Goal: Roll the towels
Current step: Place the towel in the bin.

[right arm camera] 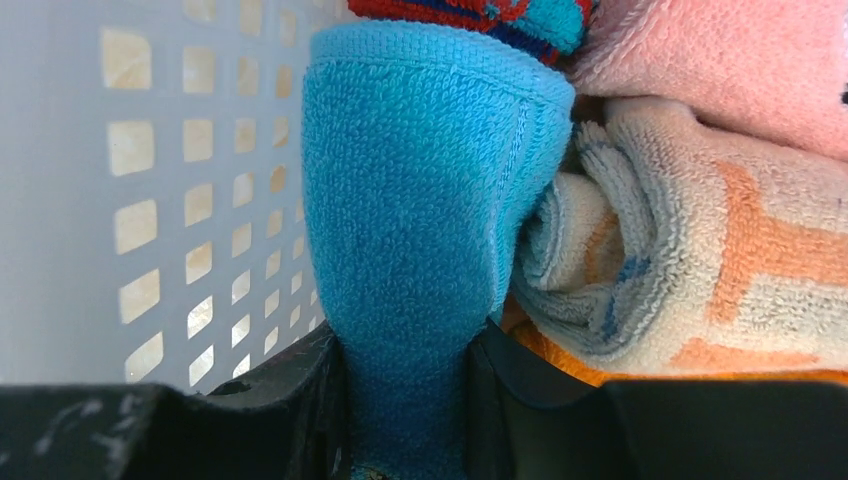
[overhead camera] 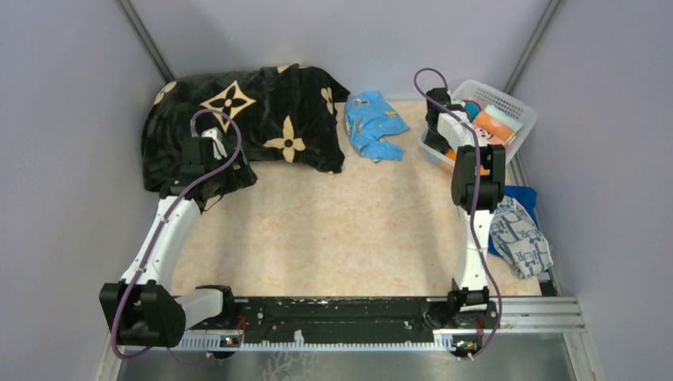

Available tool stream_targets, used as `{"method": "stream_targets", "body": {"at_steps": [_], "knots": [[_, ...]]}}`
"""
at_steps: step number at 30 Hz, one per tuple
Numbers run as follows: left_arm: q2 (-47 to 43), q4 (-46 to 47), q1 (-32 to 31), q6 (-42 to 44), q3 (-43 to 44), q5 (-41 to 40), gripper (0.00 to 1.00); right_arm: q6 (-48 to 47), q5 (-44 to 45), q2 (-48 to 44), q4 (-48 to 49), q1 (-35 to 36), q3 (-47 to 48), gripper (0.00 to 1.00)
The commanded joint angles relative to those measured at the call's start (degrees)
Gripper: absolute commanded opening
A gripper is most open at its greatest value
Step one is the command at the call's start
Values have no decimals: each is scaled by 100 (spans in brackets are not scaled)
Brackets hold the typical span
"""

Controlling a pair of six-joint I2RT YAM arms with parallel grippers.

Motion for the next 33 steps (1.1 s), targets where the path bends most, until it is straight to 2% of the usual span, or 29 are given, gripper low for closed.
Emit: {"method": "stream_targets", "body": {"at_steps": [1,4,8,13,20,24,33], "knots": [[-35,17,22,85,-76,-61,98,181,-267,253,232,-147,-124,0],[-57,35,25,87,-85,-85,98,178,-363,396,165,-175,-59,0],[-93,46,28,75,-118,-110,98,150,-504,187,277,-173,-219,13],[-132,65,25,76,-123,-99,98,142,-479,-279,376,-171,-377,33],[-181,75,30,63,-147,-80,99,153,-379,-681,408,-175,-479,52],[-192,84,26,67,-163,-81,99,189,-406,-793,427,-170,-537,57],[-199,97,28,61,-171,-79,99,273,-458,-1086,585,-170,-735,58]]}}
